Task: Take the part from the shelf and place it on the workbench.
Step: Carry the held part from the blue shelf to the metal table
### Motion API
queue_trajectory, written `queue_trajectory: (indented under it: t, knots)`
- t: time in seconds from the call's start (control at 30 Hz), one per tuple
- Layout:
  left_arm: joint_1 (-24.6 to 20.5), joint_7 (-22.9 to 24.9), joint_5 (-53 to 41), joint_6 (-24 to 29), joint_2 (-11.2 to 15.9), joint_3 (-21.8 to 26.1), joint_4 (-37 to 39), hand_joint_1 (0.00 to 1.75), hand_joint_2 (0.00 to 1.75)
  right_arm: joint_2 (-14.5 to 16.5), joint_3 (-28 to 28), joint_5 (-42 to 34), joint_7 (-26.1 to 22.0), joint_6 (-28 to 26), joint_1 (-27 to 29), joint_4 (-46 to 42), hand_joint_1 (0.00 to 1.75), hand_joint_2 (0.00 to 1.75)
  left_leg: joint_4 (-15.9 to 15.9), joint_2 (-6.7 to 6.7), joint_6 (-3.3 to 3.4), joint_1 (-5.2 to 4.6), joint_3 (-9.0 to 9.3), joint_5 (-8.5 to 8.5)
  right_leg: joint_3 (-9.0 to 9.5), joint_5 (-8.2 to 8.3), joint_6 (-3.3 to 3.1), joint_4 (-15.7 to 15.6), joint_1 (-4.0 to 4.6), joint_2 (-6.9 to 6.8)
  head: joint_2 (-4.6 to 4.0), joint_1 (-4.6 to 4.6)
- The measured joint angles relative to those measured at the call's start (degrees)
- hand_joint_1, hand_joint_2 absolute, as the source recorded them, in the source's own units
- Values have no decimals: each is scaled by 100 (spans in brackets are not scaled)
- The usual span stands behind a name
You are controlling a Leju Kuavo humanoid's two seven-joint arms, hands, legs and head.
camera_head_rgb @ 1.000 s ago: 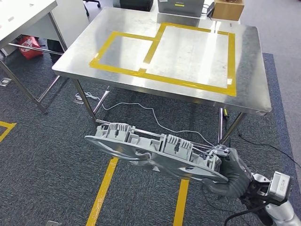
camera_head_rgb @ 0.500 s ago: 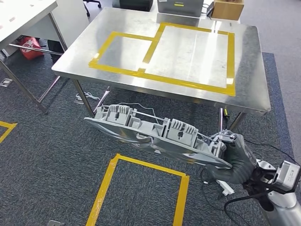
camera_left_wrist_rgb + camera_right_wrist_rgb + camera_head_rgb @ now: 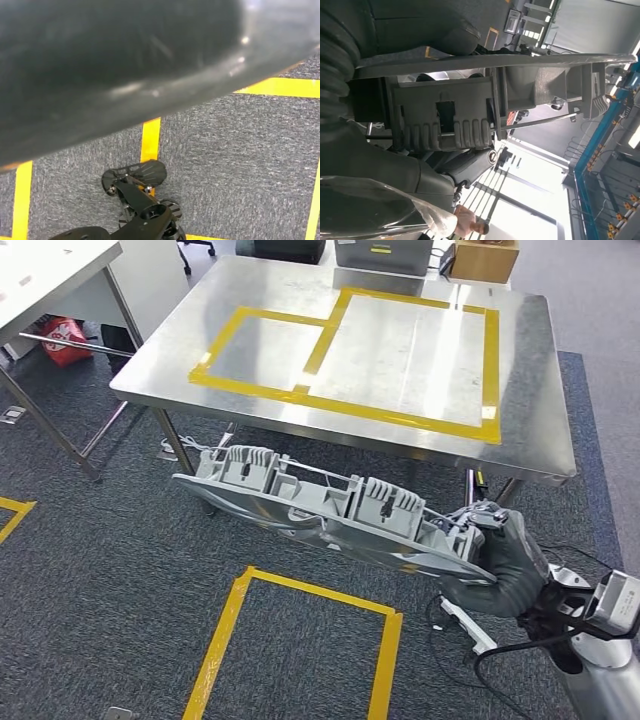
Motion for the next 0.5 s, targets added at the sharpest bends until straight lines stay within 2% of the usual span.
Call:
queue_trajectory:
  t: [0.23, 0.37, 0.43, 0.5]
  knots:
    - [0, 0, -1, 0, -4, 0, 0, 0, 0, 0, 0, -3, 0, 0, -44, 0, 175, 175, 5, 0, 2, -2, 0, -2, 0, 3, 3, -4, -3, 0, 0, 0]
    - [-11, 0, -7, 9, 5, 0, -1, 0, 0, -4, -1, -3, 2, 1, -59, -4, 175, 175, -48, 12, 106, -7, 19, 40, -4, 36, 76, -50, -23, 9, 1, -4]
    - [-25, -1, -15, 17, 0, 0, -2, 0, 0, -16, -1, -10, 2, 5, -79, -11, 175, 175, -219, 46, 150, 34, 85, 124, -91, -81, 105, 88, -8, -69, 0, 9]
    - [-28, -1, -23, 20, -5, 0, -2, 0, 0, -25, 3, -25, 3, 9, -110, -14, 175, 175, -303, 85, 173, 56, 119, 168, -364, -391, 144, 645, -21, -185, -1, 26]
